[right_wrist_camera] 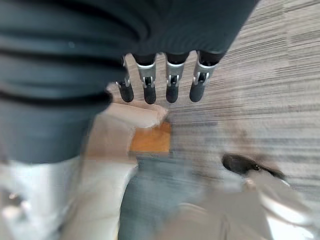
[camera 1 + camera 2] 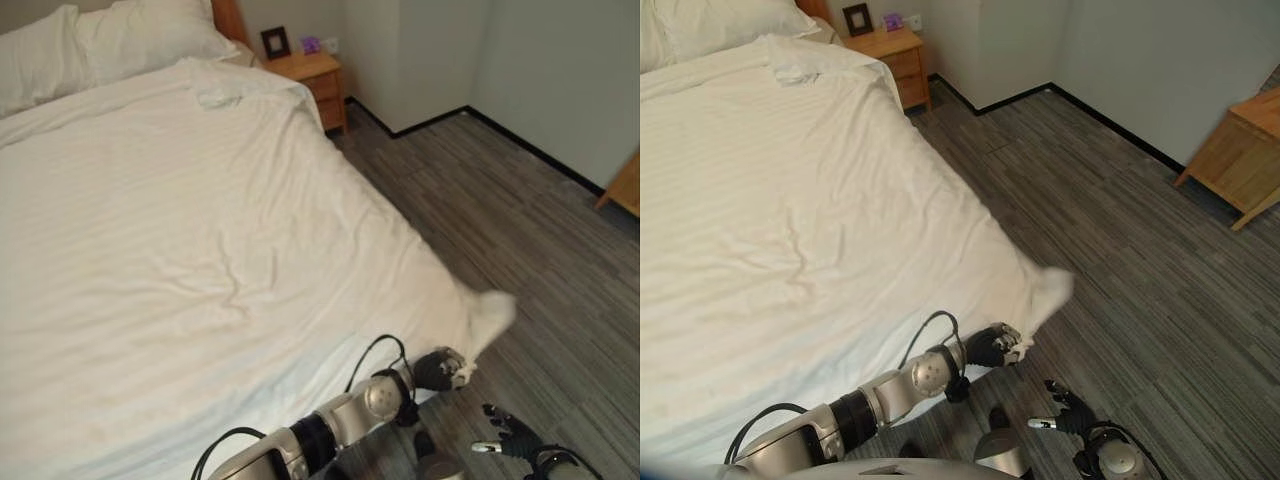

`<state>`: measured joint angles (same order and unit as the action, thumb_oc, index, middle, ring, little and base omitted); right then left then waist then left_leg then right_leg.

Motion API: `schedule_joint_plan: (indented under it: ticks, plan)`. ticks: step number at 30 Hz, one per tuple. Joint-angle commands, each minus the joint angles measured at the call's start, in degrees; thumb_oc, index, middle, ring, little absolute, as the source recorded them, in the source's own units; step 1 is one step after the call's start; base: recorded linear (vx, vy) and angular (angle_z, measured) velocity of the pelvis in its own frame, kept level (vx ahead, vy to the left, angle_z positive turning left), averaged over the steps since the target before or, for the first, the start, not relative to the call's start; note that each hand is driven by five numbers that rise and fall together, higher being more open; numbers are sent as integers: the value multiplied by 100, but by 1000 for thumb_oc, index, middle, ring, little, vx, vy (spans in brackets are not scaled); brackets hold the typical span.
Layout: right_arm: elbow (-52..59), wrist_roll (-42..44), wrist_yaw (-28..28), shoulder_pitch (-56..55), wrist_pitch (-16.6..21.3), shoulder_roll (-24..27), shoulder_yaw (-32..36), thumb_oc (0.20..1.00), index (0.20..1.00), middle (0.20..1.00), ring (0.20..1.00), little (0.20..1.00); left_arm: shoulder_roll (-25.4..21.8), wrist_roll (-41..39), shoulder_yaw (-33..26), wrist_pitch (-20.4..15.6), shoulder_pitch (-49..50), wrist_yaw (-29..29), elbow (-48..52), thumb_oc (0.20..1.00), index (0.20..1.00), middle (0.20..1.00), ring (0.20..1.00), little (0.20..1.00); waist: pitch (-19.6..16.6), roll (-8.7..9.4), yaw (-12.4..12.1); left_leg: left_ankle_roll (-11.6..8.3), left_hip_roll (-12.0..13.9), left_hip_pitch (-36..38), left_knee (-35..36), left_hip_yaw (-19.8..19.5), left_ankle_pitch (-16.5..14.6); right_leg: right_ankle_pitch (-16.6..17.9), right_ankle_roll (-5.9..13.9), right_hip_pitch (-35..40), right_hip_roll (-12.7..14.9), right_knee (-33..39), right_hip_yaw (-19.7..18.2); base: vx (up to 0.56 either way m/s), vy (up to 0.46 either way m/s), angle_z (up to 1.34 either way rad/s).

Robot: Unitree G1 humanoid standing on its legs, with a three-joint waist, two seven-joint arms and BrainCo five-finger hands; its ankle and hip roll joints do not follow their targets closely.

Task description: Making the bed.

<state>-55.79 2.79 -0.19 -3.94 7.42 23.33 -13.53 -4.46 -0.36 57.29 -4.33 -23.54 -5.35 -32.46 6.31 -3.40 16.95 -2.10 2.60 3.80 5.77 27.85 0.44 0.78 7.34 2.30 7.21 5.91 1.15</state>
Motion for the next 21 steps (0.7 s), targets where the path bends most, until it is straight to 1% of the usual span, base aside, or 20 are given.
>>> schedule_joint_plan:
  ticks: [1, 3, 5, 6, 8, 10, 12, 13, 15, 16, 19, 21]
  plan:
    - [-825, 139, -541, 99, -92, 101, 190, 1000, 1000, 1000, 1000, 1000, 826, -1022, 196, -258, -174, -501, -109, 1000, 1000, 1000, 1000, 1000, 16, -98, -12, -488, 435, 756, -77, -148, 90, 345, 226, 30, 201, -91, -55, 0, 0, 0]
    - [-1485, 302, -778, 304, -257, 116, 503, 1000, 1000, 1000, 1000, 1000, 835, -1223, 243, -197, -104, -501, -135, 1000, 1000, 1000, 1000, 1000, 18, -136, -56, -478, 430, 750, -77, -189, 86, 317, 207, 59, 214, -91, -13, -17, -1, 5]
    - [-1939, 396, -938, 411, -361, 126, 677, 1000, 1000, 1000, 1000, 1000, 837, -1513, 269, -151, -141, -494, -33, 1000, 1000, 1000, 1000, 1000, 45, -144, -91, -468, 424, 742, -77, -255, 77, 289, 201, 114, 234, -91, 61, -7, -2, 11]
    - [-2165, 481, -1059, 400, -442, 179, 843, 1000, 1000, 1000, 1000, 1000, 839, -1877, 225, -100, -130, -427, 61, 1000, 1000, 1000, 1000, 1000, 65, -135, -103, -464, 413, 762, -77, -305, 46, 255, 207, 181, 259, -91, 114, -11, -14, 16]
    - [-2299, 677, -1188, 358, -474, 227, 1020, 1000, 1000, 1000, 1000, 1000, 795, -2423, 154, -55, -182, -310, 237, 1000, 1000, 1000, 1000, 1000, 77, -111, -138, -470, 427, 717, -77, -348, 78, 274, 187, 198, 261, -91, 175, -17, -19, 28]
    - [-2287, 649, -1323, 365, -513, 320, 1054, 1000, 1000, 1000, 1000, 1000, 791, -2865, 113, -1, -225, -216, 346, 1000, 1000, 1000, 1000, 1000, 84, -71, -173, -477, 437, 707, -77, -387, 84, 260, 184, 237, 264, -91, 244, -15, -10, 15]
    - [-2274, 590, -1382, 391, -540, 391, 1067, 1000, 1000, 1000, 1000, 1000, 794, -2993, 117, 60, -246, -229, 388, 1000, 1000, 1000, 1000, 1000, 89, -50, -181, -480, 442, 702, -77, -421, 83, 250, 186, 264, 270, -91, 290, -14, -4, 19]
    - [-2148, 413, -1483, 455, -550, 641, 1056, 1000, 1000, 1000, 1000, 1000, 780, -3393, 92, 123, -248, -217, 503, 1000, 1000, 1000, 1000, 1000, 91, 7, -229, -481, 444, 685, -77, -476, 86, 250, 190, 290, 275, -91, 335, -20, -5, 21]
    - [-2068, 119, -1618, 607, -589, 931, 978, 1000, 1000, 1000, 1000, 1000, 730, -3745, 60, 131, -258, -181, 654, 1000, 1000, 1000, 1000, 1000, 68, 72, -318, -487, 462, 663, -77, -516, 98, 246, 192, 315, 278, -91, 384, -22, -8, 12]
    - [-2070, 116, -1617, 614, -590, 933, 976, 1000, 1000, 1000, 1000, 1000, 722, -3755, 55, 139, -264, -177, 666, 1000, 1000, 1000, 1000, 1000, 72, 70, -309, -487, 461, 661, -77, -521, 98, 245, 192, 317, 278, -91, 389, -14, -2, 17]
    - [-1729, -16, -1719, 840, -529, 1170, 904, 1000, 1000, 1000, 1000, 1000, 448, -3871, -284, -45, -398, 121, 1086, 1000, 1000, 1000, 1000, 1000, 44, 174, -476, -489, 471, 637, -77, -594, 112, 243, 192, 350, 273, -91, 486, -3, -6, 10]
    - [-1319, -175, -1751, 1081, -450, 1376, 745, 1000, 1000, 1000, 1000, 1000, 110, -3812, -652, -159, -341, 300, 1418, 1000, 1000, 1000, 1000, 1000, 37, 259, -641, -493, 486, 618, -77, -631, 133, 239, 187, 378, 258, -91, 555, 2, -18, 10]
